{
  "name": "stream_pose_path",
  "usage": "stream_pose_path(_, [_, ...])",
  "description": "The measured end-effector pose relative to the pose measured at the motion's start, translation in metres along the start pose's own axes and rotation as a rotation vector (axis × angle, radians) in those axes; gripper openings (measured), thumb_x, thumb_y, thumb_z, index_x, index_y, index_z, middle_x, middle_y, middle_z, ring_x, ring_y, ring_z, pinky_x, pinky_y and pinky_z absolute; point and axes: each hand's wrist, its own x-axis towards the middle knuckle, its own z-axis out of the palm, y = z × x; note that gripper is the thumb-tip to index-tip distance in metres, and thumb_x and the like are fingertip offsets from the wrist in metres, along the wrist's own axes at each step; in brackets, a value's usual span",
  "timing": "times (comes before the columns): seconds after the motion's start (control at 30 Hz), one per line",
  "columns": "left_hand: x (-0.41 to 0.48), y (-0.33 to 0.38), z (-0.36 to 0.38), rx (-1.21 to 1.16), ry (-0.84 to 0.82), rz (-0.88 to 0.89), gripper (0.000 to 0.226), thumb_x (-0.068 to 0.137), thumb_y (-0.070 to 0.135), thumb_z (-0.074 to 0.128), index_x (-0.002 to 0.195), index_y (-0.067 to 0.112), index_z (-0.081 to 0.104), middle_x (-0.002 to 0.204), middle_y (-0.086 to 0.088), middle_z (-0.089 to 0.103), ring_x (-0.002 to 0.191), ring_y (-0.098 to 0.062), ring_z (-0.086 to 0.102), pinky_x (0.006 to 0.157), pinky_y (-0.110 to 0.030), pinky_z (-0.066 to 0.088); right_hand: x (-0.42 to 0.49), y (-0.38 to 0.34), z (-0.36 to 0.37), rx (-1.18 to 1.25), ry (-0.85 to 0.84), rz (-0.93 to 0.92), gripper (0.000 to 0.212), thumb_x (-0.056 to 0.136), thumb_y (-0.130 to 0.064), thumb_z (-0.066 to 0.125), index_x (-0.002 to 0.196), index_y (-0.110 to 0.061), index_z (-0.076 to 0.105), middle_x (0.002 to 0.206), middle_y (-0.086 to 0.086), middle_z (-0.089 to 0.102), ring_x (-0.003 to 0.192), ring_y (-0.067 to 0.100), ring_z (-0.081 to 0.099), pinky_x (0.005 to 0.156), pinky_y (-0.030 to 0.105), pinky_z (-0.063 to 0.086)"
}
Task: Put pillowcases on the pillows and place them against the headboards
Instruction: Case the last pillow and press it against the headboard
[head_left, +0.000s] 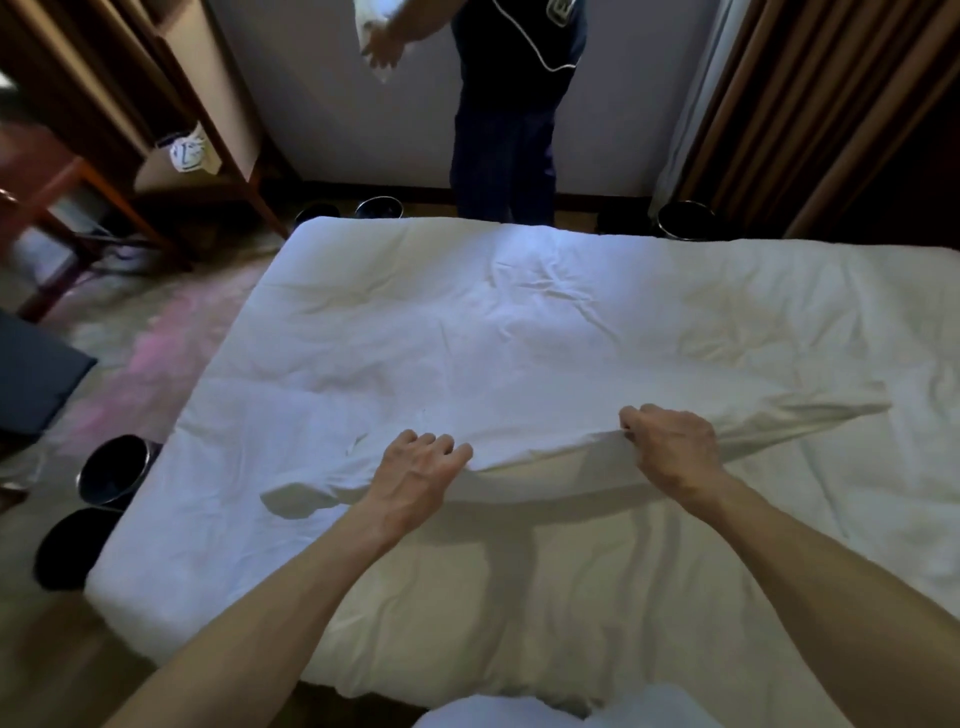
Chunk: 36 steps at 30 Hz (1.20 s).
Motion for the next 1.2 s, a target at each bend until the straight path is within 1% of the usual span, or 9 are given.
stream_pose_path(0.17, [0.021, -0.020, -0.028, -0.097, 0.083, 0.012, 0.025, 0.069, 0.012, 0.073, 0.083, 0.023, 0.056, 0.063, 0.001, 0.054, 0.054, -0.028, 0.056, 0.052, -0.028, 0.028, -0.011, 0.012, -0.032, 0.050, 0.115, 0.014, 0.017, 0.079, -0.012, 0.062, 0.077, -0.020, 0.048, 0.069, 0.002, 0.053, 0.056, 0.033, 0.055, 0.046, 0.030, 0.035])
stream_pose_path(0.27, [0.037, -0.036, -0.055, -0.172, 0.160, 0.046, 0.012, 0.081, 0.027, 0.062, 0.091, 0.027, 0.056, 0.075, 0.004, 0.064, 0.066, -0.028, 0.063, 0.056, -0.029, 0.037, -0.014, 0.021, -0.064, 0.047, 0.209, 0.036, 0.016, 0.081, -0.011, 0.062, 0.077, -0.019, 0.048, 0.069, 0.002, 0.054, 0.056, 0.033, 0.055, 0.046, 0.030, 0.036])
stream_pose_path(0.43, [0.062, -0.044, -0.102, -0.234, 0.082, 0.049, 0.011, 0.090, 0.032, 0.059, 0.093, 0.032, 0.048, 0.082, 0.012, 0.062, 0.075, -0.019, 0.056, 0.062, -0.032, 0.044, -0.020, 0.040, -0.124, 0.036, 0.303, 0.074, 0.009, 0.087, -0.019, 0.056, 0.079, -0.019, 0.051, 0.073, 0.000, 0.058, 0.061, 0.029, 0.055, 0.054, 0.035, 0.048])
stream_pose_path(0.57, [0.076, -0.032, -0.094, -0.242, 0.024, 0.044, 0.011, 0.092, 0.033, 0.057, 0.094, 0.030, 0.047, 0.086, 0.010, 0.064, 0.077, -0.020, 0.056, 0.064, -0.033, 0.044, -0.031, 0.048, -0.129, 0.048, 0.224, 0.101, 0.006, 0.090, -0.021, 0.052, 0.084, -0.021, 0.052, 0.082, 0.000, 0.063, 0.073, 0.029, 0.059, 0.061, 0.034, 0.044])
stream_pose_path(0.77, [0.071, 0.022, -0.025, -0.185, -0.119, 0.070, 0.019, 0.091, 0.035, 0.058, 0.107, 0.027, 0.051, 0.104, 0.001, 0.061, 0.096, -0.026, 0.057, 0.072, -0.035, 0.040, -0.072, 0.047, -0.035, 0.088, -0.053, 0.171, 0.009, 0.089, -0.016, 0.048, 0.092, -0.024, 0.051, 0.095, 0.003, 0.063, 0.090, 0.031, 0.065, 0.063, 0.032, 0.036])
stream_pose_path(0.83, [0.067, 0.038, -0.012, -0.172, -0.067, 0.088, 0.024, 0.087, 0.034, 0.065, 0.104, 0.023, 0.051, 0.099, -0.001, 0.060, 0.093, -0.027, 0.056, 0.067, -0.034, 0.035, -0.090, 0.050, -0.014, 0.097, -0.056, 0.231, 0.011, 0.089, -0.011, 0.046, 0.091, -0.021, 0.049, 0.091, 0.003, 0.061, 0.085, 0.031, 0.065, 0.061, 0.032, 0.037])
stream_pose_path(0.93, [0.064, 0.044, -0.011, -0.090, -0.002, 0.133, 0.037, 0.069, 0.023, 0.081, 0.088, 0.021, 0.049, 0.078, 0.000, 0.055, 0.072, -0.026, 0.054, 0.059, -0.032, 0.031, -0.095, 0.053, -0.012, 0.039, -0.021, 0.242, 0.017, 0.087, -0.006, 0.048, 0.097, -0.019, 0.052, 0.090, 0.003, 0.060, 0.078, 0.028, 0.064, 0.057, 0.032, 0.036])
stream_pose_path(1.1, [0.061, 0.027, -0.022, -0.046, 0.086, 0.063, 0.030, 0.064, 0.004, 0.073, 0.076, 0.016, 0.049, 0.069, -0.004, 0.046, 0.060, -0.028, 0.046, 0.055, -0.032, 0.030, -0.076, 0.051, -0.025, -0.009, 0.033, 0.244, 0.021, 0.082, -0.001, 0.052, 0.095, -0.018, 0.055, 0.083, 0.002, 0.058, 0.072, 0.026, 0.062, 0.055, 0.031, 0.034])
stream_pose_path(1.2, [0.055, 0.016, -0.025, -0.062, 0.090, 0.034, 0.028, 0.065, 0.003, 0.072, 0.074, 0.015, 0.049, 0.063, -0.005, 0.044, 0.052, -0.027, 0.042, 0.053, -0.029, 0.027, -0.073, 0.051, -0.021, 0.037, 0.025, 0.215, 0.028, 0.081, 0.001, 0.051, 0.101, -0.019, 0.052, 0.084, 0.001, 0.056, 0.075, 0.024, 0.060, 0.056, 0.031, 0.036])
